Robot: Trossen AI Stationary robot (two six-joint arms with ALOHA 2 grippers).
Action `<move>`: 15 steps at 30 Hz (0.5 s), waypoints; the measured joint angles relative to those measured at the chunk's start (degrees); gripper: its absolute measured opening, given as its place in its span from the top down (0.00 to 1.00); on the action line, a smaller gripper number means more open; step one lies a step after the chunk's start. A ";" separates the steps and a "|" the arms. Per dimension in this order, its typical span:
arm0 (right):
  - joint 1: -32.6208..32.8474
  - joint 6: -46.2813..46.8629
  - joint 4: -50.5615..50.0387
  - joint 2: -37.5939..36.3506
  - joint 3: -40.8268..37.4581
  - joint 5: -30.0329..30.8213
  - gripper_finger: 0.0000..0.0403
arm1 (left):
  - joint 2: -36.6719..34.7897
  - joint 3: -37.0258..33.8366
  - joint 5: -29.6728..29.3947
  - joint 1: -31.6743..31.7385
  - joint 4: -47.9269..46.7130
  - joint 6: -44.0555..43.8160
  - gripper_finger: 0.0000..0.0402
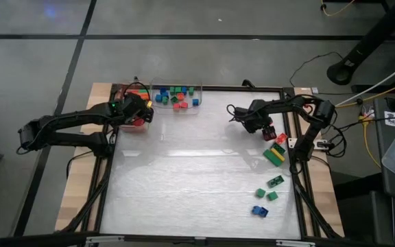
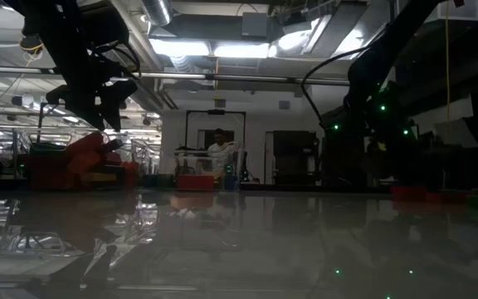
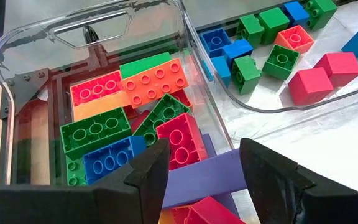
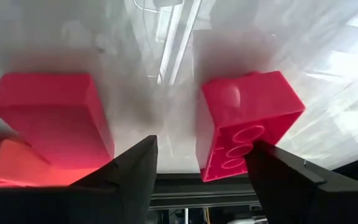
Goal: Sort blocks by size
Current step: Put the large orange game piece into the left transparent bin
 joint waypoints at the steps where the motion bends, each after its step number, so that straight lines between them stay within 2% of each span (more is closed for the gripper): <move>1: 0.00 0.26 0.05 0.00 0.00 -0.11 0.41 | 0.01 0.00 -0.01 0.01 0.00 0.00 0.55; 4: 0.00 0.42 0.59 0.00 0.00 -0.18 0.42 | 0.01 0.00 0.01 0.01 0.00 0.00 0.55; 7: 0.00 1.52 2.25 -0.04 0.04 0.02 0.48 | 0.01 0.00 0.01 0.01 0.00 -0.02 0.55; 15: 0.02 8.66 4.97 -0.20 0.13 0.50 0.78 | 0.01 0.00 0.01 0.01 0.19 -1.13 0.55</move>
